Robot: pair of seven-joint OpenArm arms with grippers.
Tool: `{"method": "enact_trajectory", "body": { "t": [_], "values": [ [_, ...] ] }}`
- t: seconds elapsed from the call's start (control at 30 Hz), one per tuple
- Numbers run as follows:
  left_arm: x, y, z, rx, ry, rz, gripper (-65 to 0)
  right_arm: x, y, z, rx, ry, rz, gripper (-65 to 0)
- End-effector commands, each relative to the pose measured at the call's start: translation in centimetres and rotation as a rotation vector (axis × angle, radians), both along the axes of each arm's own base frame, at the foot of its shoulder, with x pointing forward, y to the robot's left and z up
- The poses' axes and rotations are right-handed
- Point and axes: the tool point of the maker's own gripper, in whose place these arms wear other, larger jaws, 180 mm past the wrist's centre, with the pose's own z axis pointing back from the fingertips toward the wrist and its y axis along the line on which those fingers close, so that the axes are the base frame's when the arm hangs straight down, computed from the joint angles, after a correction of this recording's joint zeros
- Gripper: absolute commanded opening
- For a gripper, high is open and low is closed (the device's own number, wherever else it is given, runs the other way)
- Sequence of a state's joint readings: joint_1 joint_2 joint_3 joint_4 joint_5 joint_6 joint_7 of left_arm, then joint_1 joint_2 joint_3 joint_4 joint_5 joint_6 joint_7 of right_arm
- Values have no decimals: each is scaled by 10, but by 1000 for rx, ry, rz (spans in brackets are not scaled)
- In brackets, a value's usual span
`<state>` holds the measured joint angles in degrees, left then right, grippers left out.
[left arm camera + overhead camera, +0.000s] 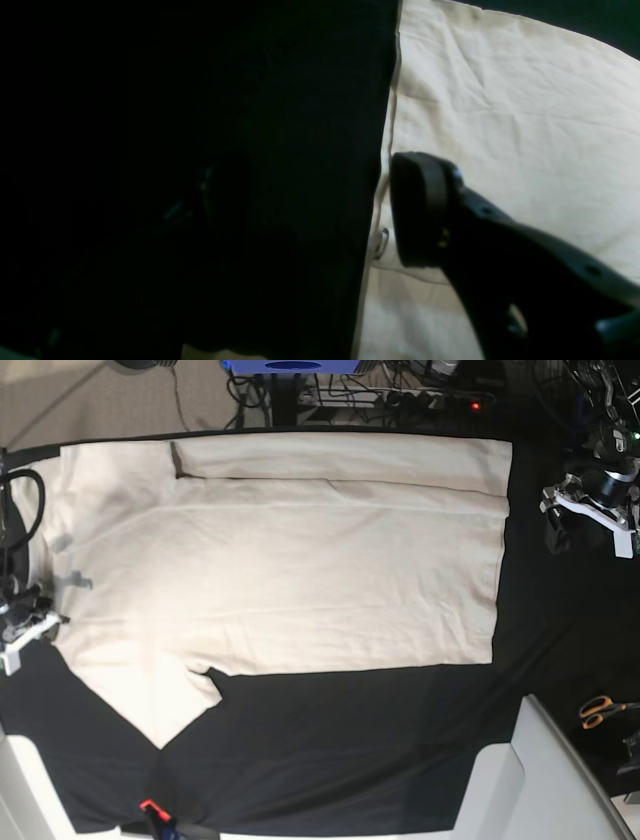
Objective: Fold the T-shirt properly
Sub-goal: 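Move right gripper to the sleeve, left gripper to the opposite hem corner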
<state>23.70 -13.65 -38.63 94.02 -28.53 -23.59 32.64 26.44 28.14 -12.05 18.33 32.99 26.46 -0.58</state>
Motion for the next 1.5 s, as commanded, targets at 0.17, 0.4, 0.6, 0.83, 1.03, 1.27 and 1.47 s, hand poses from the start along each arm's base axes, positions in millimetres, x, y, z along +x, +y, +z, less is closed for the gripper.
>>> {"method": "enact_trajectory", "body": {
  "t": [0.17,0.4,0.6,0.83,1.03,1.27,1.47],
  "values": [
    [8,3,12,12,-44,-5,-224,0,-7,22,-40,6,74,-650],
    [8,2,11,9,-45,-3,-224,-25,-9,28,-23,8,70,-650],
    [8,2,11,8,-44,-5,-224,-45,-5,48,-42,1,106,-650],
    [9,-5,8,1,-39,-21,-224,-66,5,65,-38,44,118,-650],
    [12,-20,2,-18,-25,-63,-224,-91,22,62,-2,107,103,-650],
    [13,-23,1,-23,-25,-67,-224,-108,30,51,44,181,79,-581],
    [11,-20,1,-17,-21,-61,-224,-95,19,89,-14,104,70,-323]
  ]
}}
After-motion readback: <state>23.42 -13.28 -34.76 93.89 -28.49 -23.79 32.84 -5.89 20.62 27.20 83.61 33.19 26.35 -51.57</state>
